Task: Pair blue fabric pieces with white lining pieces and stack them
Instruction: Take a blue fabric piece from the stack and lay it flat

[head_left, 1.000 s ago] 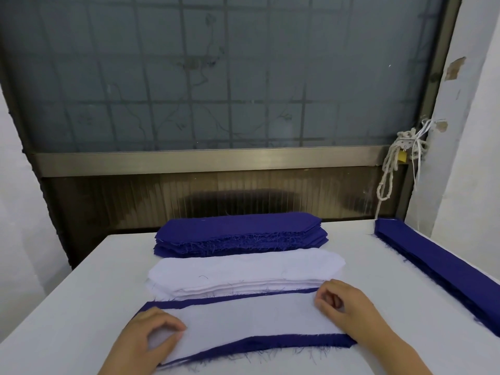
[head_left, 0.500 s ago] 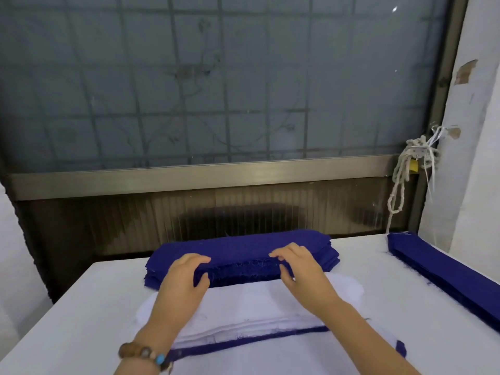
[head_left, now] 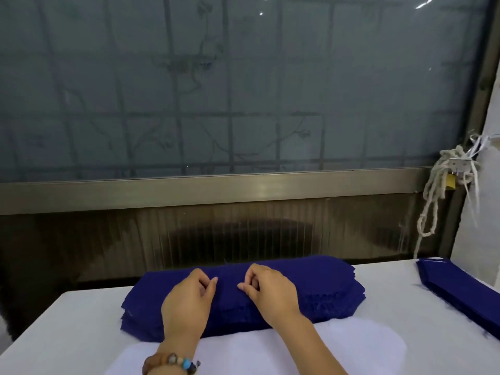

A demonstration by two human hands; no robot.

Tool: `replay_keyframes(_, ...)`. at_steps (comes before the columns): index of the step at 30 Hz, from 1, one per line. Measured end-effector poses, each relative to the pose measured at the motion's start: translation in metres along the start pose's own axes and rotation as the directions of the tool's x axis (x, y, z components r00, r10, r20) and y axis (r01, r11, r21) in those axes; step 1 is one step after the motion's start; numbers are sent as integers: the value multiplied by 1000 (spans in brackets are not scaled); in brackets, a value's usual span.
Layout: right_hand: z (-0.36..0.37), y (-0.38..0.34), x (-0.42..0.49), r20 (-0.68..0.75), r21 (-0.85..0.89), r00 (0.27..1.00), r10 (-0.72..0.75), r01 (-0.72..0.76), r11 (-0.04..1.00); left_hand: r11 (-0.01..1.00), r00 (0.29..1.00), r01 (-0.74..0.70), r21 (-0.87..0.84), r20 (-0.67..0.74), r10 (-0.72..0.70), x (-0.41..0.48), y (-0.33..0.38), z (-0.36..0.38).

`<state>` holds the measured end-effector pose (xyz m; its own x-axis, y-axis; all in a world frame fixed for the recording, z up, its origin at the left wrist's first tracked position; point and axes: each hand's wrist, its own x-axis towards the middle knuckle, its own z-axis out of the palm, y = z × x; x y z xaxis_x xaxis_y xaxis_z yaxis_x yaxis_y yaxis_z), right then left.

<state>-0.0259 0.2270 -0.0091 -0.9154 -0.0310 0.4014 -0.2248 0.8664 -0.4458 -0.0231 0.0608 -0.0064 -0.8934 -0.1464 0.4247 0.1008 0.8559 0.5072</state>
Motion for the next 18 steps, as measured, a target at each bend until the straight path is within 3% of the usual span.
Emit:
replay_keyframes(9,13,2,-4,-131,12,991,-3,5,1000,978,997,-23,206,-66,38,-4,-4,17)
replay_keyframes(18,17,2,-8,-127,-75,991,-41,32,997,962,999,-20,271,46,8,-4,-1,14)
